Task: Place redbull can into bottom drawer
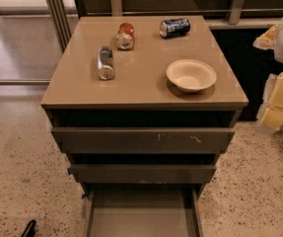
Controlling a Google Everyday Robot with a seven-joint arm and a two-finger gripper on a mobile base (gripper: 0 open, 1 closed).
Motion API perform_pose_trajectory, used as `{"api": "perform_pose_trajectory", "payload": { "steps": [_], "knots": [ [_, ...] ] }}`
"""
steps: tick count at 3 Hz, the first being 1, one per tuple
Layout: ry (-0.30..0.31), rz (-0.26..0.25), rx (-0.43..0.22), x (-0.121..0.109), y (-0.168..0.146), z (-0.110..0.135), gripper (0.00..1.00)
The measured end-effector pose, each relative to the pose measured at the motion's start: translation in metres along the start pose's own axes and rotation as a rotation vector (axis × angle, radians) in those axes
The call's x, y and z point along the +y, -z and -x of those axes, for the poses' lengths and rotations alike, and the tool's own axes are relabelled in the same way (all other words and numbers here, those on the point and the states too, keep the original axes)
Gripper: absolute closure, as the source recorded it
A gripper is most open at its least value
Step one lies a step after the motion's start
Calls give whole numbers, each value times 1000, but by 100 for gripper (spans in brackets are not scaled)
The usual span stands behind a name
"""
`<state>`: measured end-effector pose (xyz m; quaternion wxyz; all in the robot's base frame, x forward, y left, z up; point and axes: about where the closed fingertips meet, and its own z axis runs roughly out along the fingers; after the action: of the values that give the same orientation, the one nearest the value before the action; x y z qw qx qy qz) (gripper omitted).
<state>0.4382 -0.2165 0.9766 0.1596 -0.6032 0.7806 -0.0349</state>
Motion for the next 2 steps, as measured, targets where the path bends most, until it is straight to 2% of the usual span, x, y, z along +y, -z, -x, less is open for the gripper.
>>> {"api": "perform_pose_trajectory", "payload": {
  "steps": [1, 2],
  "knots": [
    [0, 0, 0, 0, 0, 0, 0],
    [23, 5, -46, -8, -8, 5, 0]
  ]
}}
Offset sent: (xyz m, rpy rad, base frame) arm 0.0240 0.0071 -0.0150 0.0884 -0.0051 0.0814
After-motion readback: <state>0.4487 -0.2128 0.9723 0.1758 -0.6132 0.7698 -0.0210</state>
